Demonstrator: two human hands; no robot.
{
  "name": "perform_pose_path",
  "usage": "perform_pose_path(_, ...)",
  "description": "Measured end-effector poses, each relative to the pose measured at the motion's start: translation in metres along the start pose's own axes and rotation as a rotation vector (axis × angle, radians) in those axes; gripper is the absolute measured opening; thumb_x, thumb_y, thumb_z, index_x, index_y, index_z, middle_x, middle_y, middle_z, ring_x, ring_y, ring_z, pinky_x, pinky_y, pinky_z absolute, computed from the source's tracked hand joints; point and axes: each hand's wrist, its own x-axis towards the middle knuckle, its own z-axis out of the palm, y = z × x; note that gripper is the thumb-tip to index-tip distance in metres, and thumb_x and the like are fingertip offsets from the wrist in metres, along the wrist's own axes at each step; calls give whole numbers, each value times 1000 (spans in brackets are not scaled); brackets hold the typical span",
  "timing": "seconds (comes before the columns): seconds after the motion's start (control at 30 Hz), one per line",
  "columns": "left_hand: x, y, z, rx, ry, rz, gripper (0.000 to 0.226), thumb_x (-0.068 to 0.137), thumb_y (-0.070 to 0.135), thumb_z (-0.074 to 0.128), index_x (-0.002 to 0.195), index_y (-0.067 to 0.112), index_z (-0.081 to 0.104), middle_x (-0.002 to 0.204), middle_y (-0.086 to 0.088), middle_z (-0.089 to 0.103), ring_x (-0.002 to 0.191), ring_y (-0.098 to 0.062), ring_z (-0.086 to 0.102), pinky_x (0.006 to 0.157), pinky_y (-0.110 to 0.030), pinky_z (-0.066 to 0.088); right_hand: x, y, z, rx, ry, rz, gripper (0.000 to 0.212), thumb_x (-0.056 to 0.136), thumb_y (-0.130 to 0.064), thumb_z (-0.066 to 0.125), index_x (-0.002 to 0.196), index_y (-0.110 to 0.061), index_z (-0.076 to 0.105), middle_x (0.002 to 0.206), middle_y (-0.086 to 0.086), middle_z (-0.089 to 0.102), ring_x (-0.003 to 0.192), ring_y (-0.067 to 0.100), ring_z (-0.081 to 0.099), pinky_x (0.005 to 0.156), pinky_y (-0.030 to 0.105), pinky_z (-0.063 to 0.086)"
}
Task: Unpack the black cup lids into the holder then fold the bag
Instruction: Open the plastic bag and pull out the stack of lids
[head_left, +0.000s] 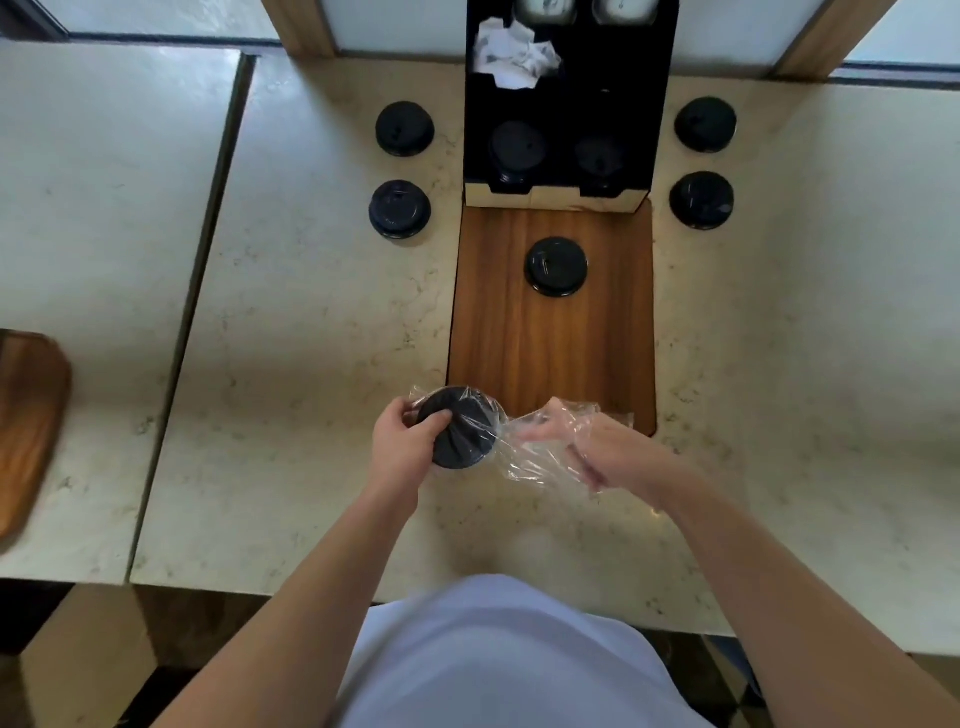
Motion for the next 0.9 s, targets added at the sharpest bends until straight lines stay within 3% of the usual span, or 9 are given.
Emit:
perform_pose_path(0.1, 2, 6, -4, -53, -44, -23, 12, 91, 6, 74, 98, 15, 69, 96, -1, 79, 82, -15, 76, 61, -28, 57, 4, 1, -4, -138, -24, 71, 42, 109, -31, 41, 135, -7, 63, 73, 4, 56, 59, 12, 46, 66, 31, 55)
perform_pose_path(0.23, 1, 19, -10, -100, -217, -67, 19, 95, 5, 71, 113, 12, 74, 108, -6, 81, 93, -21, 78, 68, -33, 62, 1, -1, -9, -101, -12, 36, 75, 90, 7, 44, 136, -50, 57, 97, -5, 79, 50, 8, 44, 44, 25, 35)
perform_pose_path(0.33, -2, 26, -9, -55, -301, -46, 21, 97, 4, 68, 115, 13, 75, 108, -7, 82, 96, -23, 78, 75, -38, 65, 7, 0, -8, -51, 156, -88, 26, 102, -17, 59, 111, -33, 78, 88, -7, 77, 53, 10, 49, 43, 21, 37)
perform_pose_path(0.4, -4, 29, -5, -47, -340, -33, 23, 99, 4, 64, 116, 14, 76, 106, -6, 82, 94, -21, 79, 76, -38, 65, 15, -2, -4, -161, 154, -87, 22, 105, -29, 56, 113, -30, 77, 65, -3, 65, 43, 2, 45, 41, 18, 36)
perform_pose_path(0.5, -6, 31, 1, -49, -282, -18, 25, 101, 5, 62, 109, 23, 77, 100, 0, 83, 91, -18, 80, 67, -31, 63, 23, -11, -2, -242, 112, 65, 41, 108, -16, 47, 147, -28, 53, 65, 4, 61, 32, 3, 33, 35, 18, 32)
perform_pose_path(0.6, -3, 32, 3, 0, -199, 42, 26, 100, 5, 64, 106, 27, 76, 100, 1, 83, 96, -21, 78, 78, -36, 64, 16, -18, -2, -269, 70, 43, 86, 97, 14, 44, 165, -24, 7, 98, -34, 46, 41, 2, 38, 40, 13, 40)
perform_pose_path(0.73, -3, 31, 4, 34, -197, 63, 24, 98, 8, 67, 106, 30, 77, 101, 2, 82, 103, -24, 76, 89, -43, 62, 10, -18, -8, -189, 71, 27, 73, 100, 9, 44, 161, -24, 24, 59, -21, 50, 38, 1, 33, 36, 14, 30)
perform_pose_path(0.83, -5, 30, 5, 20, -178, 46, 22, 97, 8, 68, 106, 27, 76, 100, 1, 82, 103, -25, 76, 87, -43, 63, 10, -22, -12, -112, 103, 50, 59, 99, 9, 48, 142, -32, 55, 79, 9, 68, 44, 7, 38, 41, 20, 31)
perform_pose_path(0.9, -6, 31, 5, 1, -189, 37, 23, 97, 7, 67, 105, 26, 77, 99, 0, 83, 101, -25, 77, 82, -41, 63, 9, -22, -14, -47, 143, 58, 46, 101, 2, 51, 127, -34, 66, 76, 4, 66, 34, 2, 36, 35, 17, 29)
